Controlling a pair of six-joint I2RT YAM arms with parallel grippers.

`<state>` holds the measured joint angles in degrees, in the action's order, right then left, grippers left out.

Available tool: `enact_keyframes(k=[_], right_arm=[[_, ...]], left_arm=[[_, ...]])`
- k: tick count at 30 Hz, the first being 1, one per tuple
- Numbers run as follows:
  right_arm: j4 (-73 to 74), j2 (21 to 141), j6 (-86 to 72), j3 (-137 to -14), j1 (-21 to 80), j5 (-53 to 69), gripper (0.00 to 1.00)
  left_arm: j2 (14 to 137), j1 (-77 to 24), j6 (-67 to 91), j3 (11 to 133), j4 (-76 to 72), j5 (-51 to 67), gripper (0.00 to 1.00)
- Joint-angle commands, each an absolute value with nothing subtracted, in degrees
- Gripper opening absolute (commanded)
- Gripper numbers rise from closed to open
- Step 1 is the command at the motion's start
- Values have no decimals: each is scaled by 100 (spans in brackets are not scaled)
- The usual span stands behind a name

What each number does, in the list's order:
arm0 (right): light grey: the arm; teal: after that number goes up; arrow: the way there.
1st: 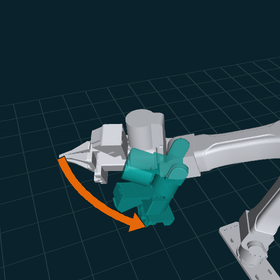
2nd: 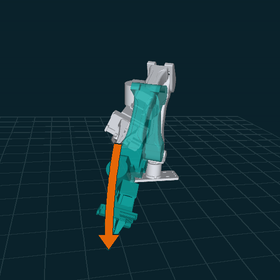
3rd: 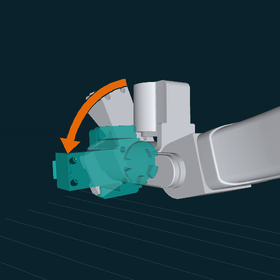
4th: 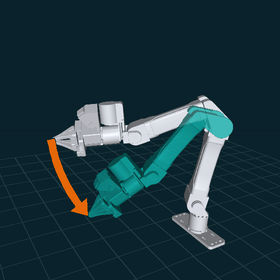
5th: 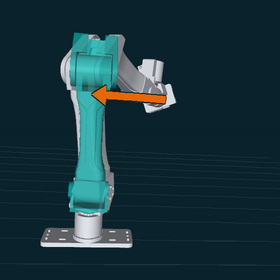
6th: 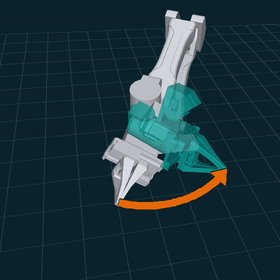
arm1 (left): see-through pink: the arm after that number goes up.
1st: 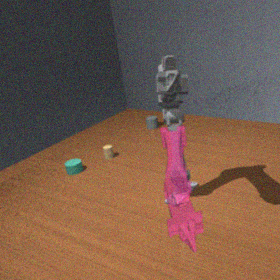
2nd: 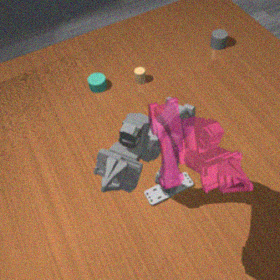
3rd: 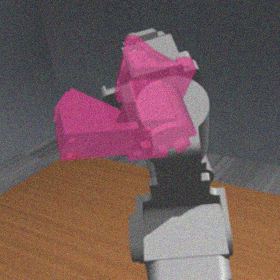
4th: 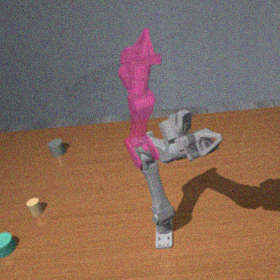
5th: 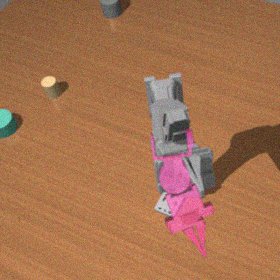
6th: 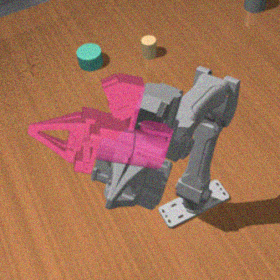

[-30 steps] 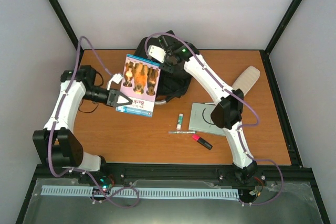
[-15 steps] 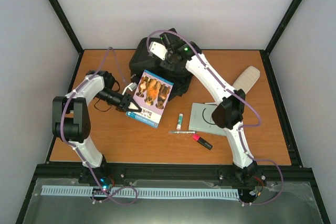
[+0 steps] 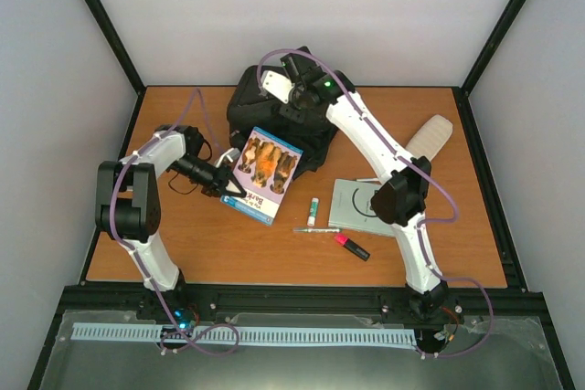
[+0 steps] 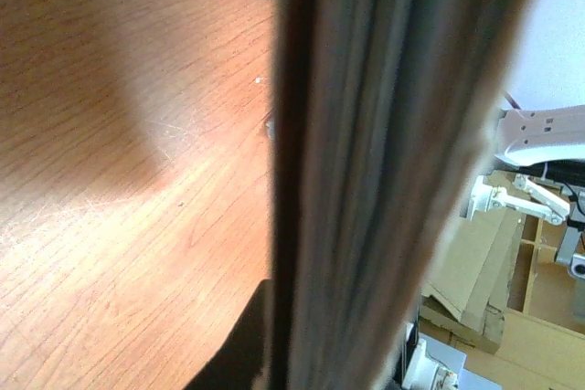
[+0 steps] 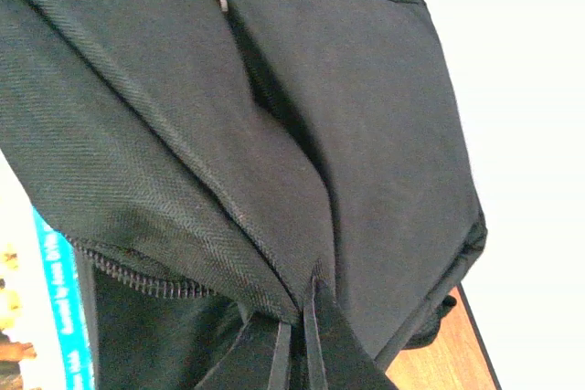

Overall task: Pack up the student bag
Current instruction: Place the book in the student bag.

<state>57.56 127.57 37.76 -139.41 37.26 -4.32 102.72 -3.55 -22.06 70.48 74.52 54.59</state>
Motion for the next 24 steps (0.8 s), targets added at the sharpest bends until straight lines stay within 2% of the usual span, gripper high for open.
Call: enact_keyframes(k=[1, 11, 15, 19, 22, 24], right_arm=[[5690, 12195, 4037, -14209, 3718, 420, 3], [5934, 12124, 3870, -13712, 3797, 854, 3], [5942, 12137, 3959, -13688, 3803, 809, 3], [6043, 12122, 4002, -13465, 3813, 935, 3], [6034, 12118, 3906, -13212, 3815, 802, 3], [6010, 12086, 3902, -13047, 3807, 673, 3]], left_arm=[[10280, -356, -1901, 7084, 7165, 5476, 1], [10802, -357, -3579, 8170, 8786, 7498, 1], [11136, -367, -2987, 8161, 8337, 7544, 1], [11487, -367, -2139, 8223, 7661, 7261, 9], [11666, -367, -2000, 8266, 7639, 7260, 23], [11631, -365, -1928, 8199, 7611, 7037, 28]])
